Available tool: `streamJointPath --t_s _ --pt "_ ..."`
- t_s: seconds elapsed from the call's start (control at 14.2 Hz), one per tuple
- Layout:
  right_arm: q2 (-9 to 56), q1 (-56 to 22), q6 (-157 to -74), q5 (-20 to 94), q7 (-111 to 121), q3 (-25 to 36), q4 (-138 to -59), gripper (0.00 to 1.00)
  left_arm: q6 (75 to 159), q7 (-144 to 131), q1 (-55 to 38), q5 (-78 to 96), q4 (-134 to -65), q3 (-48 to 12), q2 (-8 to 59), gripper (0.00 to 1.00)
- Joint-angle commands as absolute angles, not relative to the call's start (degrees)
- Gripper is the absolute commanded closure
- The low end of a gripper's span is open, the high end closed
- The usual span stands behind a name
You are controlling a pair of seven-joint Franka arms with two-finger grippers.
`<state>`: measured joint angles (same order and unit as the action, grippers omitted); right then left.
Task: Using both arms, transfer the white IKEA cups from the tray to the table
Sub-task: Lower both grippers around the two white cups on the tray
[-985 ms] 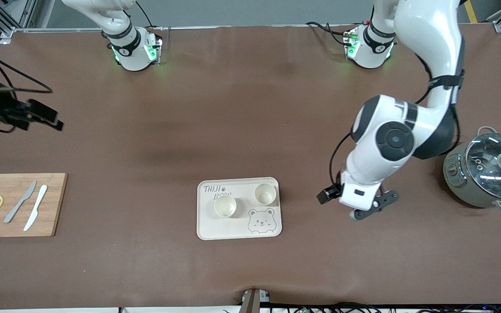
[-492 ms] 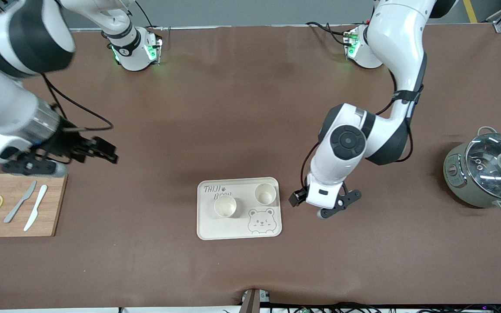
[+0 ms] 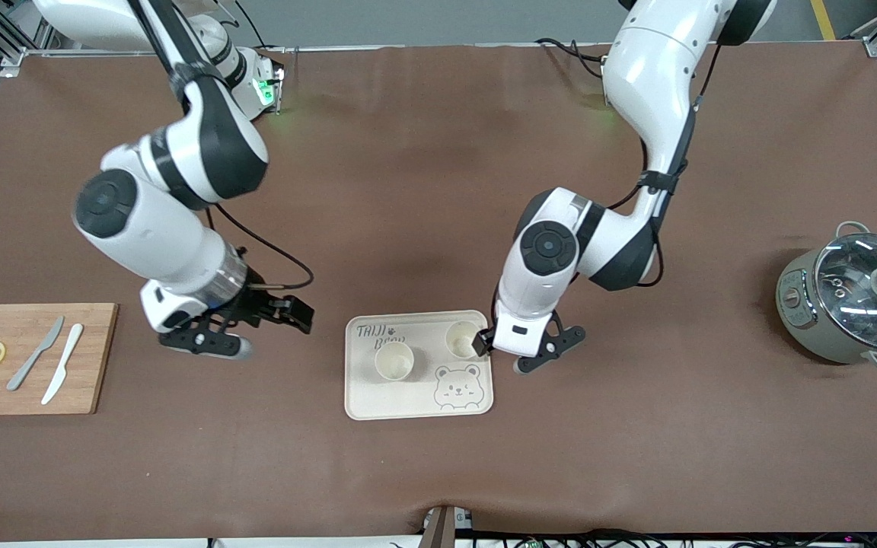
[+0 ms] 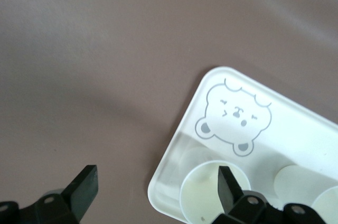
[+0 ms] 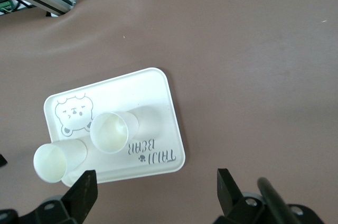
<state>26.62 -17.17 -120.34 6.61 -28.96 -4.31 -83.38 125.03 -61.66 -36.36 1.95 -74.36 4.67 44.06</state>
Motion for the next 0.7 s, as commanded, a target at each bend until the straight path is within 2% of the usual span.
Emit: streamJointPath --t_s 0.0,0.28,0.42,0.63 --pt "31.01 -18.36 -123.65 5.37 -30.15 -3.52 -80.86 0.0 125.68 -64.41 -38.75 1.85 -72.86 6.06 46.4 0.0" --pt "38.31 -20.03 -128.04 4.75 -30.93 -3.43 -76.73 0.0 128.32 -66.88 -40.86 1.85 -72.86 6.06 48.42 0.0" --pt "39.98 -20.82 -131.47 4.31 -31.55 -3.43 -76.73 0.0 128.76 -67.24 -41.13 1.76 -72.95 6.24 49.22 0.0" --pt "42.09 -21.36 -131.84 3.61 -31.64 -3.34 -75.85 0.0 129.72 -67.67 -41.48 1.76 -72.95 6.42 50.01 0.0"
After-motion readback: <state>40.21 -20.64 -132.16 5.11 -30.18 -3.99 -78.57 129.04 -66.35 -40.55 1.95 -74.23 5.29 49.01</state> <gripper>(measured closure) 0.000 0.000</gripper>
